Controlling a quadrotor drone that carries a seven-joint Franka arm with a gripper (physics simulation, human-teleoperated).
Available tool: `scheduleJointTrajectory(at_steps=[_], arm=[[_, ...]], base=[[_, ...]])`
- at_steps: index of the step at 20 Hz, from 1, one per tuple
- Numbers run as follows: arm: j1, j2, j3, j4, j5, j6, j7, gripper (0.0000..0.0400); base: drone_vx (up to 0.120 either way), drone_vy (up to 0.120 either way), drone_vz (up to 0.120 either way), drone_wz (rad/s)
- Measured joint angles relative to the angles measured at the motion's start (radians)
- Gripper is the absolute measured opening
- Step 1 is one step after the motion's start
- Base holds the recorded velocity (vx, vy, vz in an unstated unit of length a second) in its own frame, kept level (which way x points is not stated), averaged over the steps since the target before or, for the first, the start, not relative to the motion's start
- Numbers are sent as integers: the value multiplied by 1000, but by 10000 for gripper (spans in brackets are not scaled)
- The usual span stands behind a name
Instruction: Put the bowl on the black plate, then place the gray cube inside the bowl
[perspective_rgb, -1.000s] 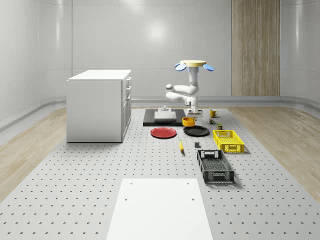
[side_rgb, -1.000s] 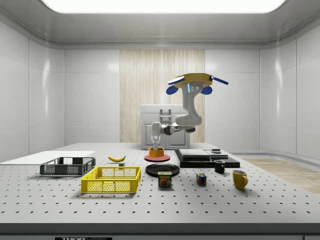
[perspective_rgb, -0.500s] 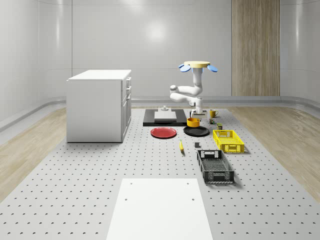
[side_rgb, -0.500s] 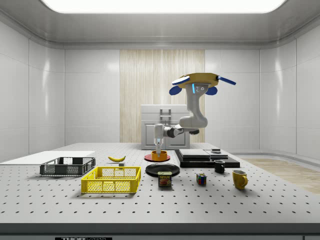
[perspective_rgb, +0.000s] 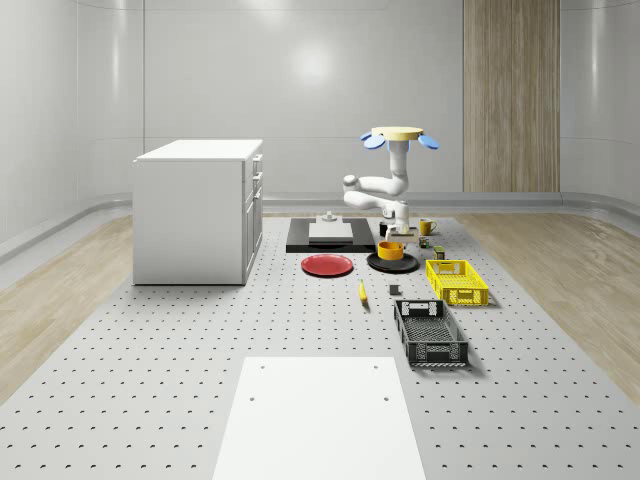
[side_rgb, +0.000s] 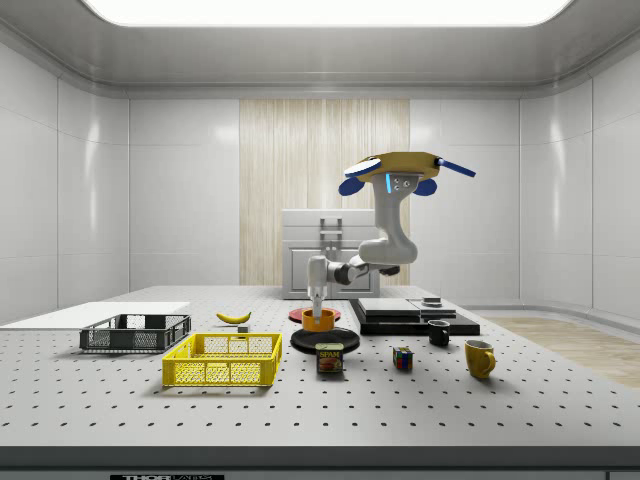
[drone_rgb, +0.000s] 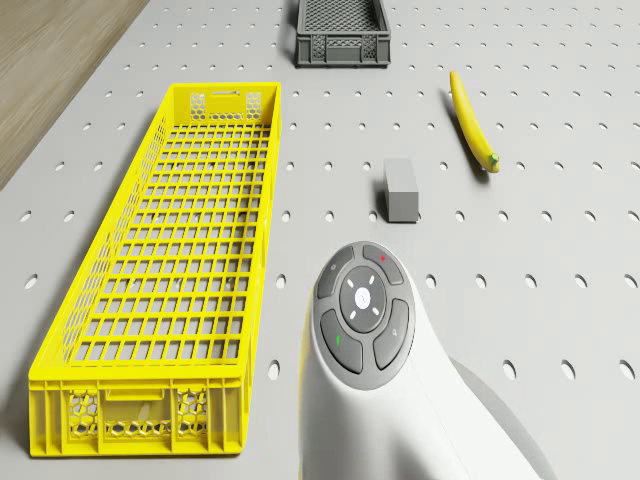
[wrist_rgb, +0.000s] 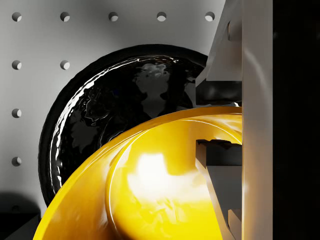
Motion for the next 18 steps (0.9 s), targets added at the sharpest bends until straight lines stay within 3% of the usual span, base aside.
scheduleJointTrajectory(at_steps=[11, 12, 13, 15, 18], arm=[[-42, 16, -77, 26, -76, 18, 29, 100], [-45, 18, -81, 28, -80, 19, 31, 124], [-46, 19, -84, 29, -84, 19, 32, 185], [-47, 21, -81, 27, -82, 15, 34, 269], [-46, 24, -78, 25, -80, 11, 35, 338]], base=[[0, 0, 0, 0], [0, 0, 0, 0], [0, 0, 0, 0], [0, 0, 0, 0], [0, 0, 120, 0]])
